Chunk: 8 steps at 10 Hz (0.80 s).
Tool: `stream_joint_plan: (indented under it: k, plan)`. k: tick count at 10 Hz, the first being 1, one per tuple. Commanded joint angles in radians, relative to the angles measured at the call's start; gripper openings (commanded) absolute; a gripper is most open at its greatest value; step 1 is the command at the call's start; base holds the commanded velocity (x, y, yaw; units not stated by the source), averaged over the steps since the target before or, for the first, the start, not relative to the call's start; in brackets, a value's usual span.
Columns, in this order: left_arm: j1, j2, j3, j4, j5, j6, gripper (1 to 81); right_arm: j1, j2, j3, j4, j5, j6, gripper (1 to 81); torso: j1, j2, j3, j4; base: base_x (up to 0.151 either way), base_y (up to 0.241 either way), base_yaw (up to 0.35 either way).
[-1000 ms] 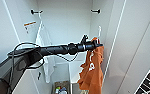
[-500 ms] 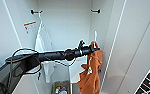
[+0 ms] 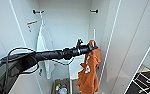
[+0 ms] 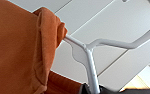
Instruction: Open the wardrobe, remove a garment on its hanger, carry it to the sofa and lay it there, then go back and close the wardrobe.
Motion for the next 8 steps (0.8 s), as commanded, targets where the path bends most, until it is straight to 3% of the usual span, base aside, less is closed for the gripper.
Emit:
stream_joint_plan:
  k: [1, 8]
  plan:
    - [-0.208, 0.004, 0.018, 0.029, -0.096, 0.015, 1.0, 0.032, 0.005, 0.007, -0.008, -0.045, 0.001, 81.1, 0.000, 0.000, 0.000, 0.000, -0.113, 0.000, 0.000]
    - [-0.198, -0.043, 0.082, 0.029, -0.102, 0.024, 1.0, 0.033, 0.005, 0.007, -0.007, -0.045, 0.001, 81.1, -0.002, 0.000, 0.000, 0.000, -0.130, 0.000, 0.000]
